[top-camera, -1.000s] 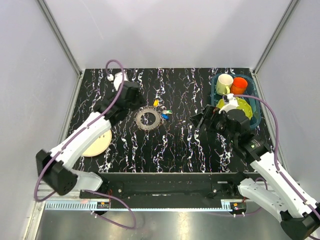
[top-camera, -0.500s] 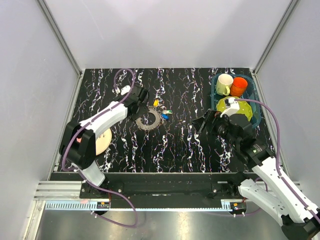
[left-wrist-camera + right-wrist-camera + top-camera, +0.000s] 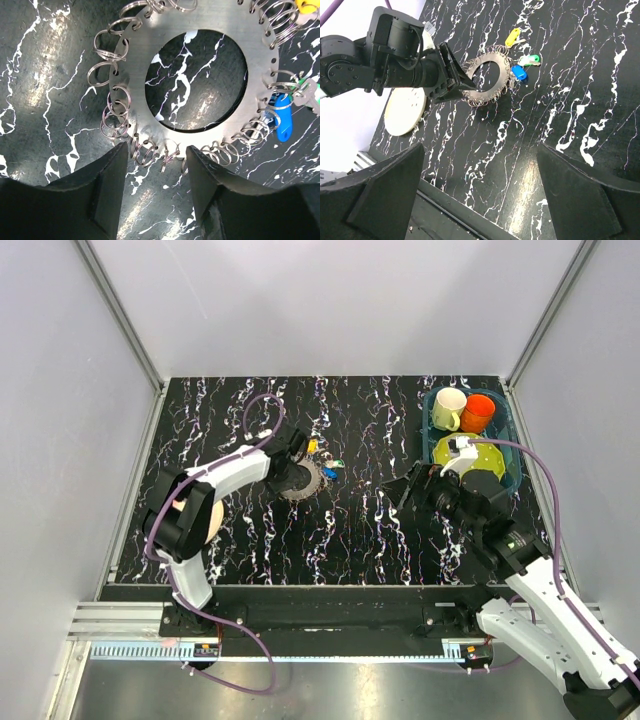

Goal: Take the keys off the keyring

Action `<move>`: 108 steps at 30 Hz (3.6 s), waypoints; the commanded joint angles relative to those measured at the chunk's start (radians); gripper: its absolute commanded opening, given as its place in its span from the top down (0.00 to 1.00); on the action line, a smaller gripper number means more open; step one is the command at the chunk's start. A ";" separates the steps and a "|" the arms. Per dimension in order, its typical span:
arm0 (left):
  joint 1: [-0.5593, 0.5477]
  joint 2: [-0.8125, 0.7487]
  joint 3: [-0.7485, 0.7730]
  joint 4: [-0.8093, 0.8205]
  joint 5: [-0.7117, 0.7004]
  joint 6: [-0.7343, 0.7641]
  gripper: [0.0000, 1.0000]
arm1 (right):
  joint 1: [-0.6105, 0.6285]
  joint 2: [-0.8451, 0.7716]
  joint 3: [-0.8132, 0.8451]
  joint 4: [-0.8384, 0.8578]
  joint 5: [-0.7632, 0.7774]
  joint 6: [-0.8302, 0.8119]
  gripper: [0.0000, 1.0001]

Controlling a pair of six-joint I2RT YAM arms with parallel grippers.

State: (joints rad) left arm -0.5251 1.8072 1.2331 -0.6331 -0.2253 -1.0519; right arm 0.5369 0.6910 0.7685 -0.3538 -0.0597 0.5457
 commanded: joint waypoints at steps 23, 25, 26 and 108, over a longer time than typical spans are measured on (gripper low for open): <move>-0.042 -0.008 -0.072 0.076 -0.008 0.081 0.60 | 0.006 -0.036 -0.009 0.018 -0.043 0.033 0.02; -0.044 -0.005 -0.072 0.078 -0.003 0.104 0.61 | 0.005 -0.038 -0.009 0.015 -0.043 0.034 0.02; -0.042 -0.006 -0.072 0.079 0.000 0.110 0.62 | 0.006 -0.039 -0.009 0.010 -0.043 0.036 0.03; -0.108 -0.904 -0.343 0.323 0.817 1.345 1.00 | -0.130 0.993 0.169 1.158 -1.381 0.014 0.25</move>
State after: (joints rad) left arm -0.6350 0.9657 0.8928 -0.4423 0.5564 0.2844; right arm 0.4122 1.7260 0.9657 0.4355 -1.4017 0.3481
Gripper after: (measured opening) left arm 0.023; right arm 0.592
